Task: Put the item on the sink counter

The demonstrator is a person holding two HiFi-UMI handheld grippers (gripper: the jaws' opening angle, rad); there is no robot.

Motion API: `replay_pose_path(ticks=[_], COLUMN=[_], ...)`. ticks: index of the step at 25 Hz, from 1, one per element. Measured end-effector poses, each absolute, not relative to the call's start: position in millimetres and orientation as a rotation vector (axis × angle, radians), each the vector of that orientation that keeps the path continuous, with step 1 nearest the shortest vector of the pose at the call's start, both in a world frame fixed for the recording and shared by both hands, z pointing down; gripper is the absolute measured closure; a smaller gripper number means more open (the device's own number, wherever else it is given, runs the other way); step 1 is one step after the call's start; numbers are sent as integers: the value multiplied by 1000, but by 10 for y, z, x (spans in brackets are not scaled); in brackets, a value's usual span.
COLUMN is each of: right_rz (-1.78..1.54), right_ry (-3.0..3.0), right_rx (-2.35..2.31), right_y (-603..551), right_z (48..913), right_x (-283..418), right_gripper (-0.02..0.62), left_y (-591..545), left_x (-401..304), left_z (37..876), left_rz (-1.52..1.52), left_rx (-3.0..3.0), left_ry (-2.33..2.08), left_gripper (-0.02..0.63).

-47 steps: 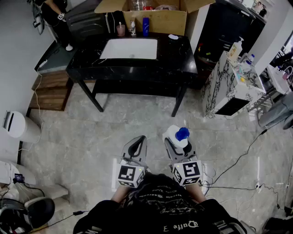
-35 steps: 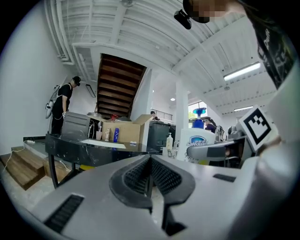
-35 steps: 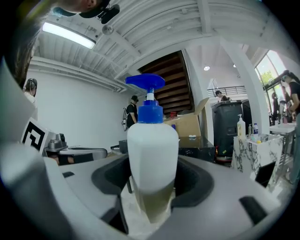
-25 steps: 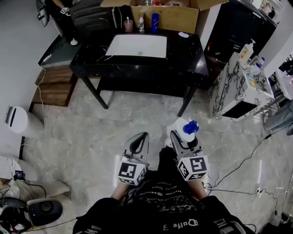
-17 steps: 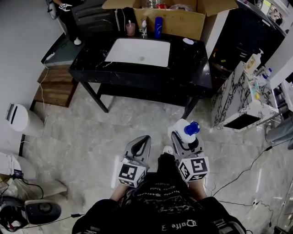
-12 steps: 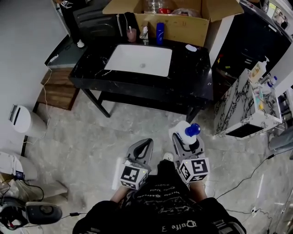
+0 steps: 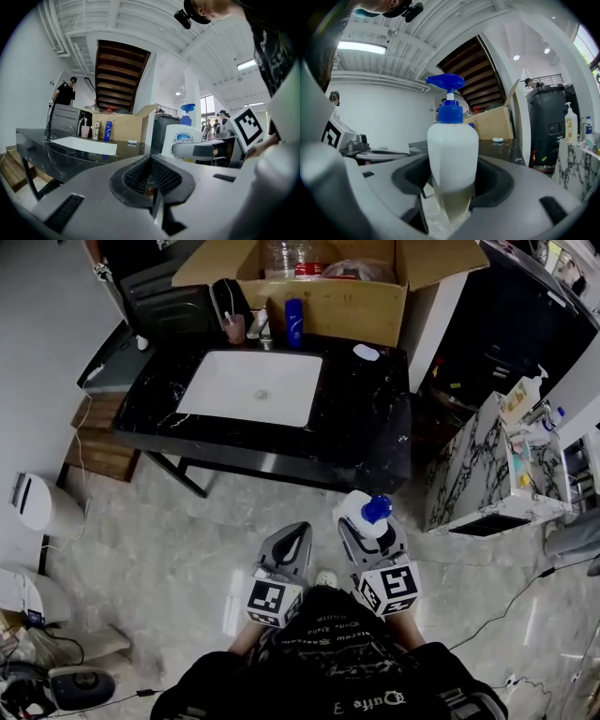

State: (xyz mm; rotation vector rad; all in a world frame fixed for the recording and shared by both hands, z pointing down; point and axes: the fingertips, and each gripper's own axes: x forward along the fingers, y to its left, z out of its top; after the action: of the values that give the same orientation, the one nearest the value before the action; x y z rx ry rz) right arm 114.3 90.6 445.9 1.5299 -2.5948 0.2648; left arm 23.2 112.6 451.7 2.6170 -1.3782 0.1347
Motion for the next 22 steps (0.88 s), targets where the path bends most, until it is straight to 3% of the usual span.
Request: replay_pose_path(ticks=[8,22], right_rz=[295,281], right_ry=[-2583,-2586], right_rx=[1510,1673], right_y=[619,-401], right_z=[4528,4194], right_x=[1391,1548], right_gripper=[331,331], left_y=[786,-339], left_x=[492,225], left_z=[4558,4481], left_rz=[140,102], left_rx=[2596,2599], left_ry=[-1379,-1409], left_gripper=[598,598])
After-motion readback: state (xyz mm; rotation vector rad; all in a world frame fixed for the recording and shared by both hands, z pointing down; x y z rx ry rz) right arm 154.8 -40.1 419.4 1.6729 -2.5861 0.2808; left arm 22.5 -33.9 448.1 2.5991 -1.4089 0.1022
